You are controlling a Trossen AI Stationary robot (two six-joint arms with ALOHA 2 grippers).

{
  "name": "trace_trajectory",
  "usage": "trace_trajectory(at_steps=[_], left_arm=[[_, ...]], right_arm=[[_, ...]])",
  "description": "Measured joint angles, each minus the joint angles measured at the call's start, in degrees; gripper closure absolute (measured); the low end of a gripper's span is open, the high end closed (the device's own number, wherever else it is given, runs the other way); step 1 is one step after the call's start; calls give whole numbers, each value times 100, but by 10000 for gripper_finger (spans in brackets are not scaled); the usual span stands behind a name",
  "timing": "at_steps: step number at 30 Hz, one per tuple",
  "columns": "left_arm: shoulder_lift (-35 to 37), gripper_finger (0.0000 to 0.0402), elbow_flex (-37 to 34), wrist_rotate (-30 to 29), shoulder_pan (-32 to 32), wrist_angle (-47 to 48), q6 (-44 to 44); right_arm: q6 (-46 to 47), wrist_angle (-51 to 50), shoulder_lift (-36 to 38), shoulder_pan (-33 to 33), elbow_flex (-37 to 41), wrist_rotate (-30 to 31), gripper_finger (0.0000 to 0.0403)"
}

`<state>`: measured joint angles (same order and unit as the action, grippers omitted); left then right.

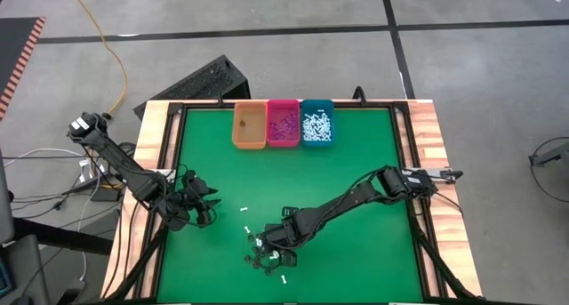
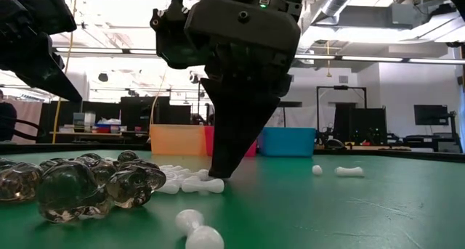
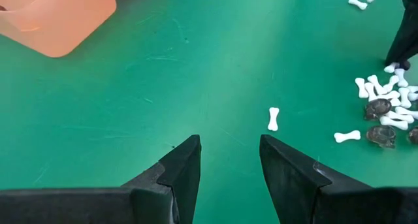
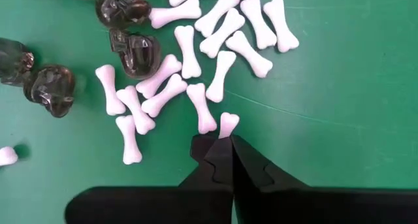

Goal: Sort Halloween decoration
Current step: Put the white bone toy into the blue bin

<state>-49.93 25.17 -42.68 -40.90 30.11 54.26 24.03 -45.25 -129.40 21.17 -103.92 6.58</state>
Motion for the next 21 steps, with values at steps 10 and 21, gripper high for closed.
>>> trace_trajectory(at_steps=[10,21], left_arm=[[-2,254,0,27,0,2,0],[-2,254,0,92,0,7,0]], right_arm=[[-300,-597,493,-220,25,90,387],[-1365,-1900,1593,-1764,13,562,384]])
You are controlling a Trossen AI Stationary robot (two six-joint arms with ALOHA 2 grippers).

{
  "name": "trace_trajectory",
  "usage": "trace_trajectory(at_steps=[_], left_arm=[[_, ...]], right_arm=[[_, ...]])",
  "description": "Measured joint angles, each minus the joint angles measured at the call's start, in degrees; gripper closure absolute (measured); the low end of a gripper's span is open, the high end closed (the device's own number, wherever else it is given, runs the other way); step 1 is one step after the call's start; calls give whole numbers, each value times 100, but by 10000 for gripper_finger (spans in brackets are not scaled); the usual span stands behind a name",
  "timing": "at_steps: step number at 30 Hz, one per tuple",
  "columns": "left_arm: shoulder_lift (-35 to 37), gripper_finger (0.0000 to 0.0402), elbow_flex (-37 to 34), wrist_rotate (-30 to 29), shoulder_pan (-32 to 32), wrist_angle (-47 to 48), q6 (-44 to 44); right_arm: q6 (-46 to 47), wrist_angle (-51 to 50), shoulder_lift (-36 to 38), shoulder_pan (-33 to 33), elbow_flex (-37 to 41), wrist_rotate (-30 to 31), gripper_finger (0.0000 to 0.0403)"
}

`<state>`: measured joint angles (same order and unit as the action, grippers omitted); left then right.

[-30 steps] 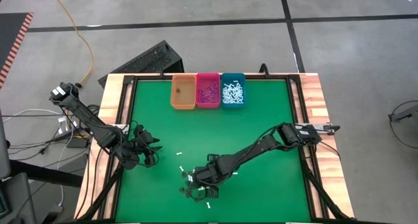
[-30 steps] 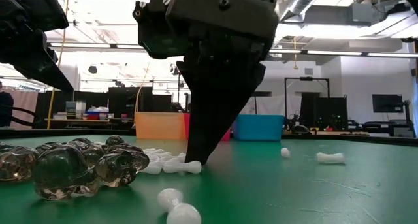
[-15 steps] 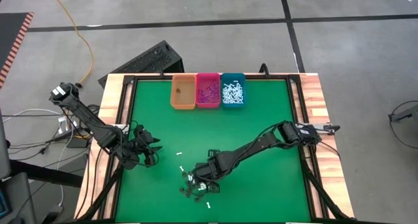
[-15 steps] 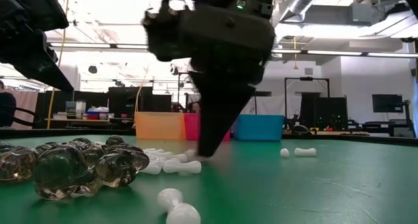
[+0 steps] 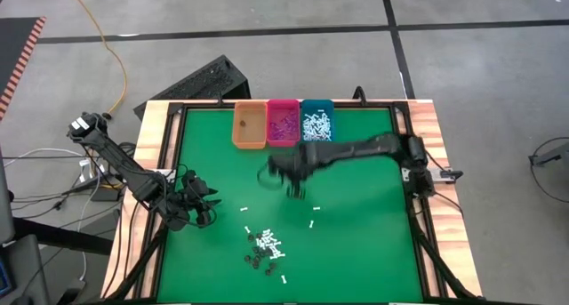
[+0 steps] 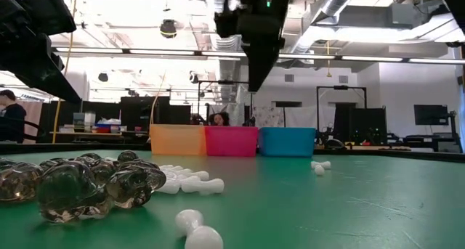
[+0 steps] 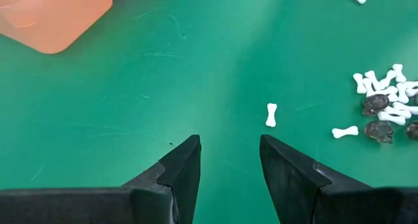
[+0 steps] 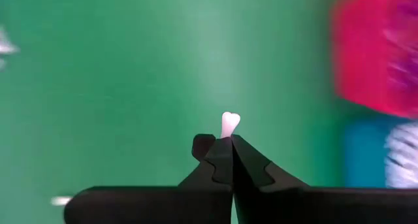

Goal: Sort Halloween decoration
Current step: Put the white bone toy into the blue bin

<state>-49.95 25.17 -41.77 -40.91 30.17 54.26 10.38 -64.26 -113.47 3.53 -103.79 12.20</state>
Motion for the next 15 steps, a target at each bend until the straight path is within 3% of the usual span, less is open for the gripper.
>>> trace_trajectory(at_steps=[8,15], left_arm=[[0,254,1,13,1,42,0],[0,254,0,84,0,121,0]], right_arm=[[-373,-327,238,-1983,0,23,381],[78,-145,160,-3331,63,-189,348]])
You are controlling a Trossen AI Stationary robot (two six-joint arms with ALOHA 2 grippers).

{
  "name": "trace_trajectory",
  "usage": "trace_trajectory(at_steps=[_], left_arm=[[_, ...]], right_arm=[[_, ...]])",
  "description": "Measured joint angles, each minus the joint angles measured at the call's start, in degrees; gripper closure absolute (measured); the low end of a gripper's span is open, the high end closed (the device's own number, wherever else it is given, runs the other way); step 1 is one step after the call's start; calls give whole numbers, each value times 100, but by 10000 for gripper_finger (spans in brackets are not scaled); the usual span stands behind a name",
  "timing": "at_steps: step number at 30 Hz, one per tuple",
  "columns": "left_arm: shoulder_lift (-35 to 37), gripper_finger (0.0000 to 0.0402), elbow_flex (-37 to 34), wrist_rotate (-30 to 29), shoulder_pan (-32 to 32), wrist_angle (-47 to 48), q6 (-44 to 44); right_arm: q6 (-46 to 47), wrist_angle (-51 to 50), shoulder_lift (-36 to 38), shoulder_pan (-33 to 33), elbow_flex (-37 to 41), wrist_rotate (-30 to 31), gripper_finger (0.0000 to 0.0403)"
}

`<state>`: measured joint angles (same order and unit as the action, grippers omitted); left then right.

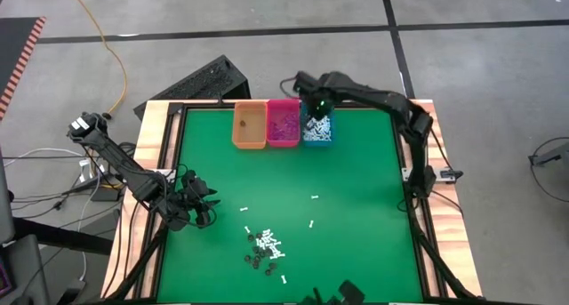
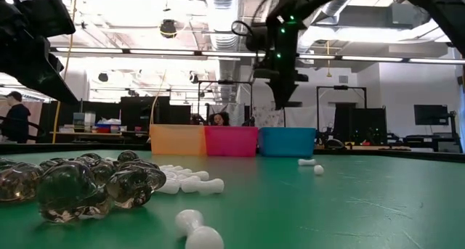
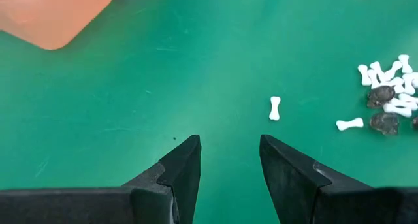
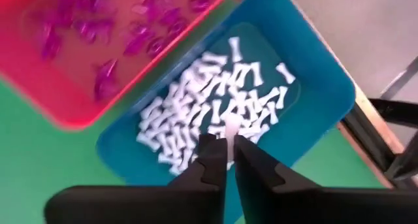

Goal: Sort Halloween decoration
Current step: Put the white bone toy into the blue bin

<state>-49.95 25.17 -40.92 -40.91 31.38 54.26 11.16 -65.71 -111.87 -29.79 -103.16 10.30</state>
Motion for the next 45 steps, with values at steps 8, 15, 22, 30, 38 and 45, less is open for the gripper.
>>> trace_trajectory(at_steps=[8,15,22,30,38,45], left_arm=[[0,254,0,-25,2,19,0],[0,254,0,224,0,21,50],[0,254,1,321,-19,20,98],[0,254,0,316,-259,19,249],[0,254,0,160,-306,19,391],[0,254,0,-190,-306,21,450]], right_arm=[[86,36,4,-238,17,-326,247],[-366,-330,7,486,18,-421,200],[-1345,-316,4,1954,674,-917,212],[-1584,1195,33,2496,2173,-1059,223],[-1733,2110,63,2165,2776,-1176,225],[-1733,2407,74,1956,2930,-1496,258]])
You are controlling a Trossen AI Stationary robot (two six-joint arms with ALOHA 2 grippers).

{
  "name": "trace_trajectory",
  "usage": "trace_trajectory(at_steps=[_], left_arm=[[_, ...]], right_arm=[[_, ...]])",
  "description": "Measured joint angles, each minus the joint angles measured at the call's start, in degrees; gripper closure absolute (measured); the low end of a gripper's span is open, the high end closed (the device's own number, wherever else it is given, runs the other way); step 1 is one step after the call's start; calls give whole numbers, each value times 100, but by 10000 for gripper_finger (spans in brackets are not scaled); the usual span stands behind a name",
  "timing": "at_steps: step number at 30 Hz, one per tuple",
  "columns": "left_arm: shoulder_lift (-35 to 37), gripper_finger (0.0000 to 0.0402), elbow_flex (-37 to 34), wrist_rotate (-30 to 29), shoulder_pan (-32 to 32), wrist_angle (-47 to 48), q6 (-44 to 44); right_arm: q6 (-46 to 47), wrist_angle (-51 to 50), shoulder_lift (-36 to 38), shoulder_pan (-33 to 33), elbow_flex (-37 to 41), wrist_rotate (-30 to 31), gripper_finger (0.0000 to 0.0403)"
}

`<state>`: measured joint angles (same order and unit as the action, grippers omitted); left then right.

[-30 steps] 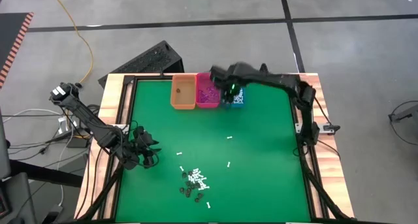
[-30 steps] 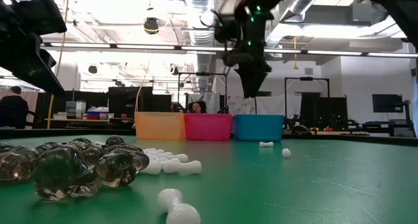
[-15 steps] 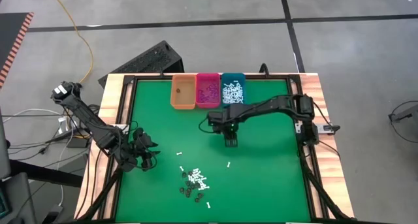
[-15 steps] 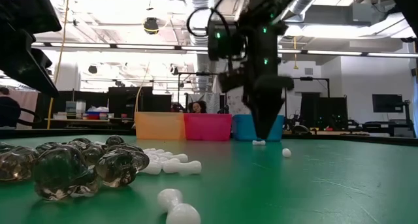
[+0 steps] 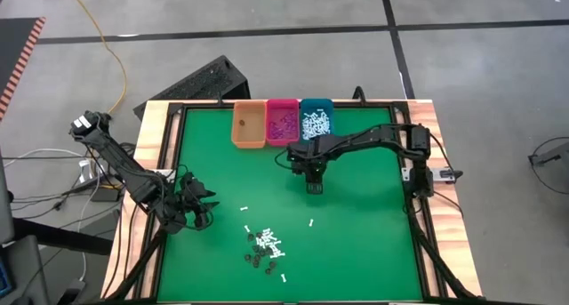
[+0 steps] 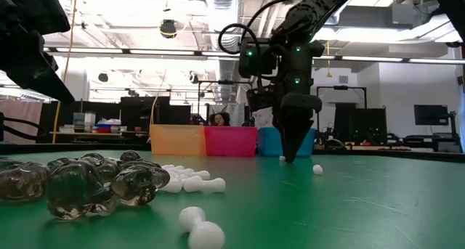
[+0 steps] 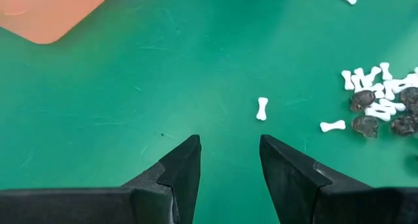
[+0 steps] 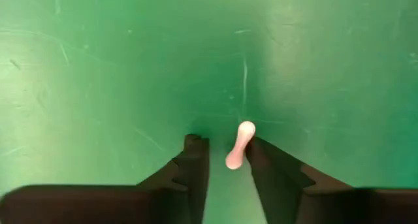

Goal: Sort Halloween decoration
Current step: Put the white bone toy into the blue bin

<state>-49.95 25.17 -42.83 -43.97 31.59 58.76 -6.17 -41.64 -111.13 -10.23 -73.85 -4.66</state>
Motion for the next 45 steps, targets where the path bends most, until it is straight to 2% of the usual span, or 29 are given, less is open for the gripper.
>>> trace_trajectory(at_steps=[9,17,21,24,31,35,39,45], left_arm=[[0,254,0,-4,0,0,-42],[0,254,1,39,0,0,31],[-2,254,0,39,0,1,37],[0,254,1,39,0,2,39],[-2,254,0,-20,2,2,4],[-2,254,0,-100,1,4,0],[-2,254,0,-144,1,5,-2],[-2,254,0,-143,2,22,-6]], right_arm=[[135,32,-13,237,1,303,385],[572,-139,57,288,-179,218,383],[572,-90,540,170,-279,86,387],[577,-95,961,-100,-285,222,381],[727,105,1768,-958,-290,1420,378],[816,270,1803,-1451,-285,1526,367],[890,251,1672,-1716,-288,1378,331],[963,128,1521,-1796,-283,1344,246]])
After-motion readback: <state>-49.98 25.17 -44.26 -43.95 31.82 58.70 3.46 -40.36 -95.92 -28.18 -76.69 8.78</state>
